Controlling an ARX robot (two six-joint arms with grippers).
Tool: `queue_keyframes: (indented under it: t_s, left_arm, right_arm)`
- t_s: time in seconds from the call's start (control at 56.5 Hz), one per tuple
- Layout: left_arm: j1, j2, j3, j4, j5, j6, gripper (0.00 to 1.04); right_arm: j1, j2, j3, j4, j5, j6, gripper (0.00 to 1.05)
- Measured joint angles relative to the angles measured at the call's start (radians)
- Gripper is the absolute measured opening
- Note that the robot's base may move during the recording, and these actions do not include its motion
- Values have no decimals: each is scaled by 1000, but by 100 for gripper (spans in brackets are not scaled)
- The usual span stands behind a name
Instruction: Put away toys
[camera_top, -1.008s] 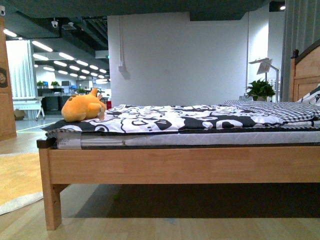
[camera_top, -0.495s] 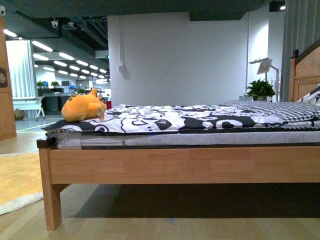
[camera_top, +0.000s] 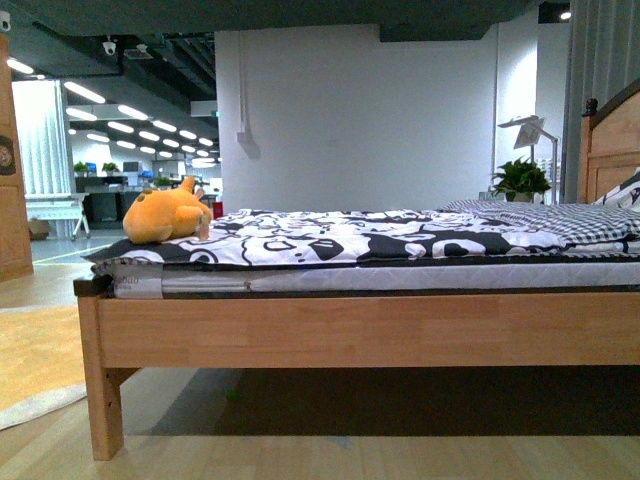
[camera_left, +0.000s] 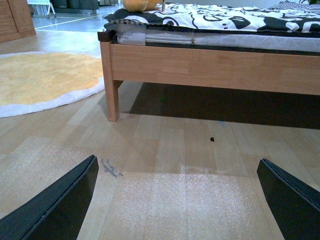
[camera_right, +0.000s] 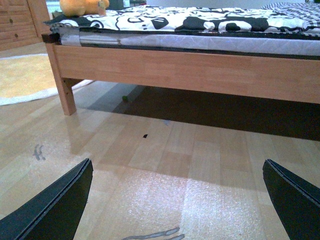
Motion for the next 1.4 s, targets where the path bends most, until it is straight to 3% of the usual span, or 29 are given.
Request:
queue_keyframes:
  t_s: [1.398]
  left_arm:
    - [0,0,0,0,0,0,99]
  right_arm:
    - [0,0,0,0,0,0,104]
